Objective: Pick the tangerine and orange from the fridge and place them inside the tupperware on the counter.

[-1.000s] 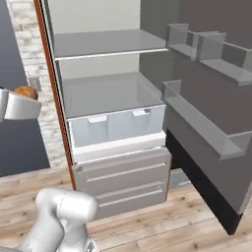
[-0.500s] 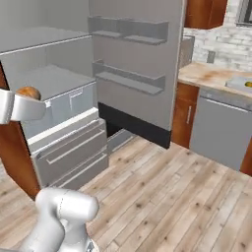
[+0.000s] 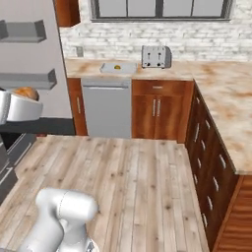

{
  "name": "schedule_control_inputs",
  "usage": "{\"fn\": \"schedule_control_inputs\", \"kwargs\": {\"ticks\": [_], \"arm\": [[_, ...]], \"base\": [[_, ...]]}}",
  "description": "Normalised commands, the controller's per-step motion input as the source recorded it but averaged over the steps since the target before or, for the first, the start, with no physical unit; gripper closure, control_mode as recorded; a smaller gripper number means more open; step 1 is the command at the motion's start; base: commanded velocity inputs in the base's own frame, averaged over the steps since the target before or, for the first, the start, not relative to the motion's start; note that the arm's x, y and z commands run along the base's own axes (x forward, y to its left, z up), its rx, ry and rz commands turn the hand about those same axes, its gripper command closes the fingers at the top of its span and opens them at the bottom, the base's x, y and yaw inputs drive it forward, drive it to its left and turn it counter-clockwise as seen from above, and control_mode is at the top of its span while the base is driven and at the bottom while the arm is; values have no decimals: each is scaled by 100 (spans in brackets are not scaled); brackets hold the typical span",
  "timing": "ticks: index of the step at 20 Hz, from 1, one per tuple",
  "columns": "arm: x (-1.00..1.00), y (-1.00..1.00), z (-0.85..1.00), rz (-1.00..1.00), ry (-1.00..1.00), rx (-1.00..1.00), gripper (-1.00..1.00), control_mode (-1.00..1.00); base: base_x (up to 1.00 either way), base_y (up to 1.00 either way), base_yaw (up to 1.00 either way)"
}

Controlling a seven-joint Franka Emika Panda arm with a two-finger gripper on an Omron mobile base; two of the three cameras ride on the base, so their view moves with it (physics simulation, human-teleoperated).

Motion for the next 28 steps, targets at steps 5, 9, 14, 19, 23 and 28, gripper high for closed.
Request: {"fn": "schedule_control_inputs", "kwargs": {"ticks": [5, 9, 14, 19, 23, 28], "arm": [[0, 0, 0, 0, 0, 0, 100, 100], [0, 0, 0, 0, 0, 0, 100, 100], [0, 0, 0, 0, 0, 0, 100, 100], [0, 0, 0, 0, 0, 0, 100, 100], [0, 0, 0, 0, 0, 0, 100, 100], [0, 0, 0, 0, 0, 0, 100, 100]], "base": [[85, -25, -20], [100, -1, 5], [91, -36, 42], [80, -62, 77], [59, -57, 59], [52, -64, 18]]}}
